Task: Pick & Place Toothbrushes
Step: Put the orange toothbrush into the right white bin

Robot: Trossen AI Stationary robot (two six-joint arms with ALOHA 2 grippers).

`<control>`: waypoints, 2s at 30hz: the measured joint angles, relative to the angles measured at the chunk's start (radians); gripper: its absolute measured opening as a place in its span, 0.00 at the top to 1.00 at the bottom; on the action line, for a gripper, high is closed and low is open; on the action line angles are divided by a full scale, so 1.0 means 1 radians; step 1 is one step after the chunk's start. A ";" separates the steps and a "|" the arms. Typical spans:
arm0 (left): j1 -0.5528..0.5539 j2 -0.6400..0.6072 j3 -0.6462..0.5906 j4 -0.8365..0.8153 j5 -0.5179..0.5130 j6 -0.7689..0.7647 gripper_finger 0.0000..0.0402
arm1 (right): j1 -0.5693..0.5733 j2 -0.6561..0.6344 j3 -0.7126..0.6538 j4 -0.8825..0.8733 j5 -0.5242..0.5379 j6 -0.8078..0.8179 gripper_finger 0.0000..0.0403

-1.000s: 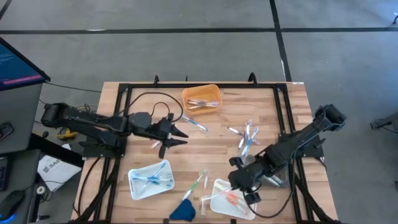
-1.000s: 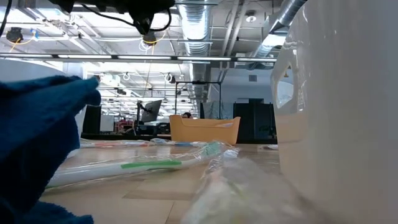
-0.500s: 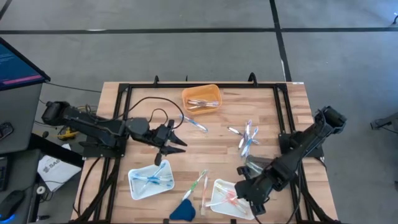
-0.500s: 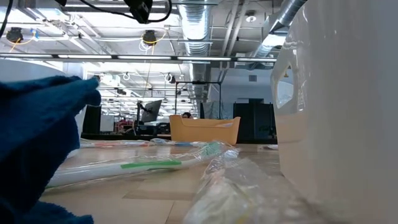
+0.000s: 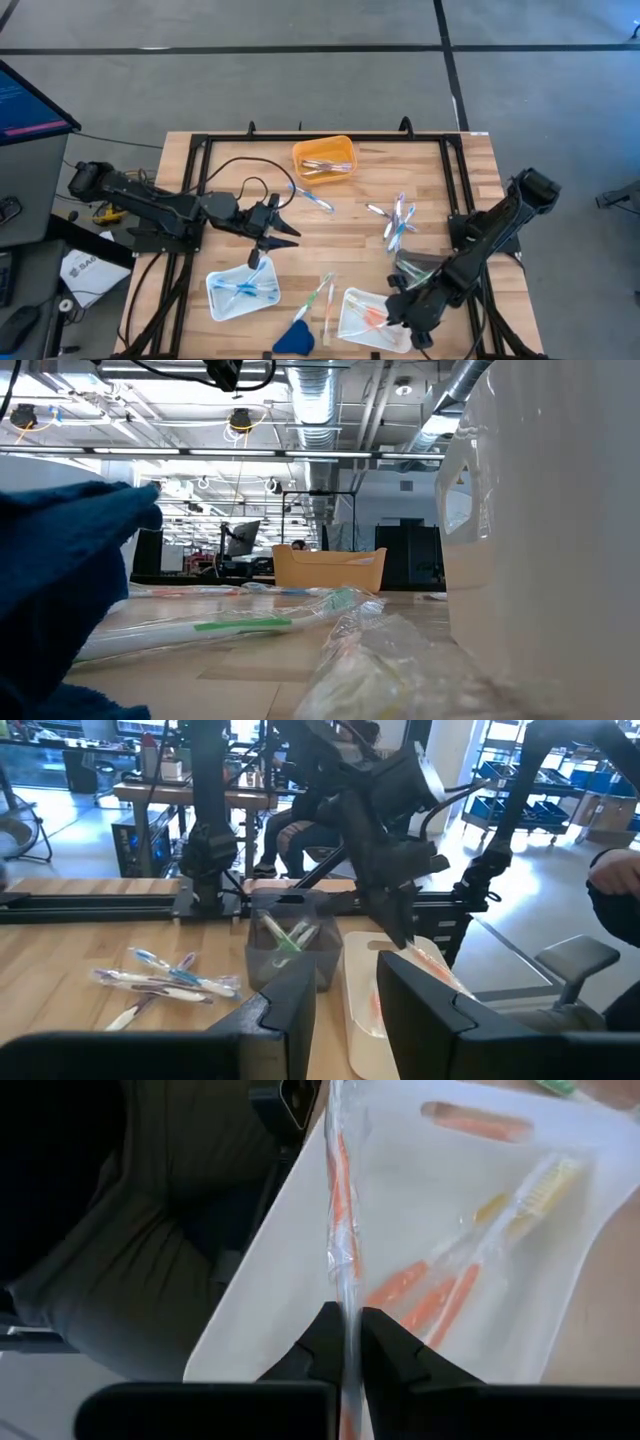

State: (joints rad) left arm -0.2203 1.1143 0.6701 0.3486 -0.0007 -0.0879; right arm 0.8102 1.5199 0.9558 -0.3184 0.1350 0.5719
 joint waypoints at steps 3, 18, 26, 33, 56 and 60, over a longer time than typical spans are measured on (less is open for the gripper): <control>0.000 0.008 0.000 0.003 0.000 0.000 0.74 | 0.005 -0.010 -0.053 0.056 0.006 0.020 0.97; 0.030 0.097 0.001 0.075 -0.010 -0.001 0.74 | 0.007 -0.044 -0.197 0.129 0.002 0.096 0.97; 0.036 0.103 0.001 0.081 -0.009 -0.002 0.74 | -0.004 -0.037 -0.198 0.113 -0.004 0.110 0.97; 0.036 0.103 0.001 0.081 -0.008 -0.002 0.74 | -0.029 -0.037 -0.198 0.103 -0.034 0.110 0.95; 0.037 0.103 0.001 0.079 -0.007 -0.003 0.74 | -0.095 -0.036 -0.062 -0.025 -0.060 0.032 0.70; 0.037 0.103 0.001 0.079 -0.007 -0.003 0.74 | -0.146 -0.036 -0.008 -0.072 -0.060 -0.035 0.72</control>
State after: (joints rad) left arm -0.1838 1.2171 0.6709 0.4274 -0.0078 -0.0910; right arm 0.6641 1.4837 0.9475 -0.3904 0.0750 0.5372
